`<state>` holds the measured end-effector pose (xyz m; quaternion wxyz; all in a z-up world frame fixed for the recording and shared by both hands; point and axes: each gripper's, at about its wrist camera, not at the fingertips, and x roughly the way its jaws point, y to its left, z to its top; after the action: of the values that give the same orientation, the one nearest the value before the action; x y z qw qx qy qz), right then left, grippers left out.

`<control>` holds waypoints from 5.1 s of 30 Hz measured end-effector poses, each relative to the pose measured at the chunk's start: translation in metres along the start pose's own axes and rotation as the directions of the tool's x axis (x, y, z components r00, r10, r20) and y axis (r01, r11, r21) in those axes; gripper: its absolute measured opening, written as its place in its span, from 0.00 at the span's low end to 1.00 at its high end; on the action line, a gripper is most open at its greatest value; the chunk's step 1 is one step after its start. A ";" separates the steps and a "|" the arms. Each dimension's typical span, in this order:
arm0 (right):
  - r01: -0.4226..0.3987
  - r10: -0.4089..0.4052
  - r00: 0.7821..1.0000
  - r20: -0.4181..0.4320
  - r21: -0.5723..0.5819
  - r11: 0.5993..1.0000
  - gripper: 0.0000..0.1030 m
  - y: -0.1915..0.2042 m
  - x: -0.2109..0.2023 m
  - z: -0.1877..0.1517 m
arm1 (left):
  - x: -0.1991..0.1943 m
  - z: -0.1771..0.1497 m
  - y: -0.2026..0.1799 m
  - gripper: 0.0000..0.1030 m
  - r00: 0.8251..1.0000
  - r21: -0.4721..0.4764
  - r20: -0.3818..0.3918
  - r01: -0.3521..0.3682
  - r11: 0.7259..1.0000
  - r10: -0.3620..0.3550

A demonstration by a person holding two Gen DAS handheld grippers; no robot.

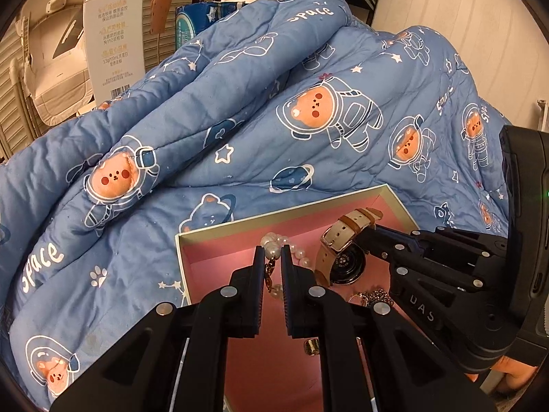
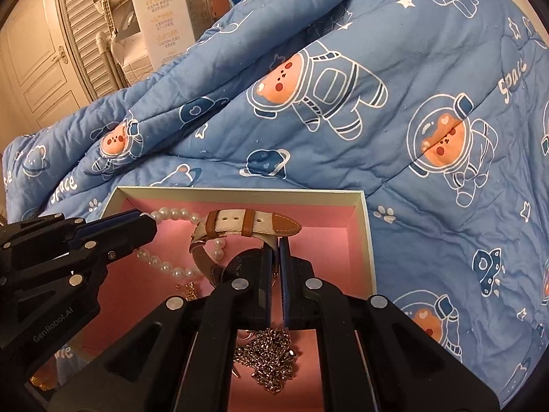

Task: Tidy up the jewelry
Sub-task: 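Carry the watch with right tool and pearl bracelet with left tool into the box, then open both tools to release the watch and bracelet, then withdraw, then grasp a gold ring with the right tool while the left grasps a small earring, then carry the gold ring and earring over the box with both tools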

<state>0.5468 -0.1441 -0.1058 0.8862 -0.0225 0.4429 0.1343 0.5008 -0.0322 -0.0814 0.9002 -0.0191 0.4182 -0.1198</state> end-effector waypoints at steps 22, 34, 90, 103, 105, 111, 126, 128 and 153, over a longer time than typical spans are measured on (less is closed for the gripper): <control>0.084 -0.059 0.988 0.146 -0.175 0.981 0.68 0.004 -0.050 -0.020 | -0.059 -0.003 0.009 0.81 0.986 -0.016 0.157 -0.051 0.999 0.053; -0.053 0.069 0.992 0.107 -0.146 0.988 0.68 0.004 -0.117 -0.115 | -0.113 -0.107 -0.002 0.91 0.986 0.015 0.163 -0.040 0.999 0.037; -0.196 0.197 0.980 -0.005 -0.079 0.977 0.24 0.008 -0.106 -0.191 | -0.082 -0.190 -0.080 0.18 0.994 0.223 0.007 0.100 0.970 -0.105; -0.201 0.202 0.979 0.027 -0.053 0.978 0.24 0.008 -0.123 -0.197 | -0.118 -0.192 -0.071 0.18 0.987 0.144 0.054 0.140 0.980 -0.149; -0.210 0.212 0.976 0.038 -0.062 0.976 0.24 0.011 -0.130 -0.194 | -0.124 -0.189 -0.068 0.18 0.986 0.134 0.064 0.143 0.981 -0.153; -0.234 0.241 0.968 0.074 -0.087 0.968 0.24 0.016 -0.149 -0.179 | -0.141 -0.177 -0.062 0.18 0.985 0.136 0.093 0.131 0.982 -0.144; -0.249 0.271 0.951 0.150 -0.150 0.957 0.24 0.026 -0.172 -0.121 | -0.149 -0.126 -0.052 0.18 0.977 0.133 0.154 0.127 0.983 -0.147; -0.248 0.271 0.951 0.147 -0.155 0.956 0.24 0.025 -0.168 -0.112 | -0.144 -0.117 -0.048 0.18 0.977 0.121 0.150 0.134 0.983 -0.152; -0.212 0.197 0.970 -0.145 -0.098 0.972 0.24 0.003 -0.058 -0.032 | -0.035 -0.025 -0.020 0.18 0.989 0.069 -0.106 0.114 0.991 -0.106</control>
<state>0.4879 -0.1594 -0.0793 0.8330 -0.0357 0.4933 0.2482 0.4556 -0.0417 -0.0688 0.8698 -0.0021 0.4571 -0.1857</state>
